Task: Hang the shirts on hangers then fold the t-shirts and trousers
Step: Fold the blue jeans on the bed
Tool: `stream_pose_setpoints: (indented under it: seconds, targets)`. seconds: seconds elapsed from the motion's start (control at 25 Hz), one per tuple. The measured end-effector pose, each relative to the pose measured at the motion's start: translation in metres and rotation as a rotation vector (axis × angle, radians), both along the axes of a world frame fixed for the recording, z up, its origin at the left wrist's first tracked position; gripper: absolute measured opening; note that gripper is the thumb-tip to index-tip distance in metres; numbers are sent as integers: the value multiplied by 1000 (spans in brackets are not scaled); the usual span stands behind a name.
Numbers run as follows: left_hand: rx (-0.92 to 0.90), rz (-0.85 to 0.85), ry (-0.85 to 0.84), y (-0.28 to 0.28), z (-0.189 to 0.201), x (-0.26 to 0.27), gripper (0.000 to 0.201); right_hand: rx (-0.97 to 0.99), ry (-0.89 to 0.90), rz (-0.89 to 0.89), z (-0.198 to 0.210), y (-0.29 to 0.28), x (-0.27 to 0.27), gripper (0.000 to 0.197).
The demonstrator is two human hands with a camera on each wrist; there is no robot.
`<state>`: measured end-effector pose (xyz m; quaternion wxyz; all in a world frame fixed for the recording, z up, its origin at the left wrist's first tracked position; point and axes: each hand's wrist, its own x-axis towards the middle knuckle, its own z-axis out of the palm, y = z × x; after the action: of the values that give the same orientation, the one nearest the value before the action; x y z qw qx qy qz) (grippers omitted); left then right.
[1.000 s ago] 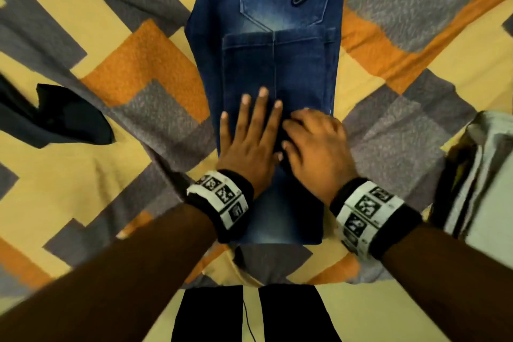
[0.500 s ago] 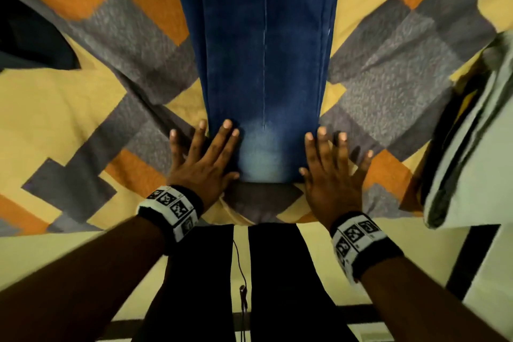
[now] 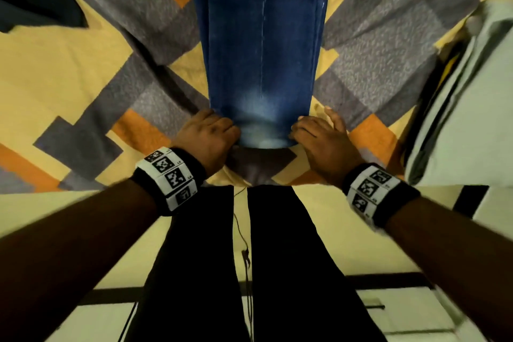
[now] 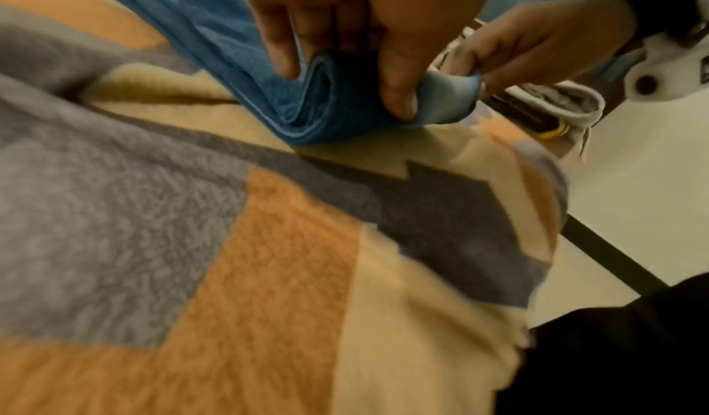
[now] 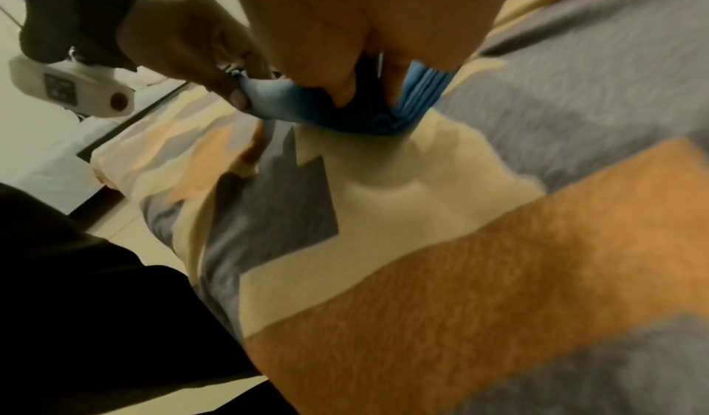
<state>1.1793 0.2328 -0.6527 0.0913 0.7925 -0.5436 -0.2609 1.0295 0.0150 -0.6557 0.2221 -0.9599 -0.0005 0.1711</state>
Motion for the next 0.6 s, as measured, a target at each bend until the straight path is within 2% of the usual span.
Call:
stream_pose_setpoints:
  seconds: [0.04,0.08,0.16,0.2,0.24,0.28,0.36,0.4,0.48,0.52,0.6]
  targets:
    - [43,-6,114,-1,22,-4,3,101,84,70,20,-7,0,34]
    - [165,-21,244,-2,45,-10,7,215,210,139,39,-13,-3,33]
    - [495,12,571,3,75,-28,20,411,461,224,68,-18,-11,20]
    - [525,41,673,6,85,-37,26,507,574,221,76,-22,-16,13]
    - [415,82,716,8,88,-43,31,587,658,186,79,-27,-21,11]
    - [230,173,716,10,90,-46,35,667,714,112,81,-34,-22,11]
    - [-35,473,754,2,83,-33,31,830,659,-213,77,-54,-2,12]
    - [-134,660,805,-9,77,-21,22,904,582,-407,73,-64,16,13]
    - [-312,925,886,-45,57,19,8,870,338,-609,59,-79,64,16]
    - [-405,980,855,-64,47,44,15,811,232,-651,54,-85,91,16]
    - [-578,984,732,-101,20,108,22,665,27,-721,34,-95,145,14]
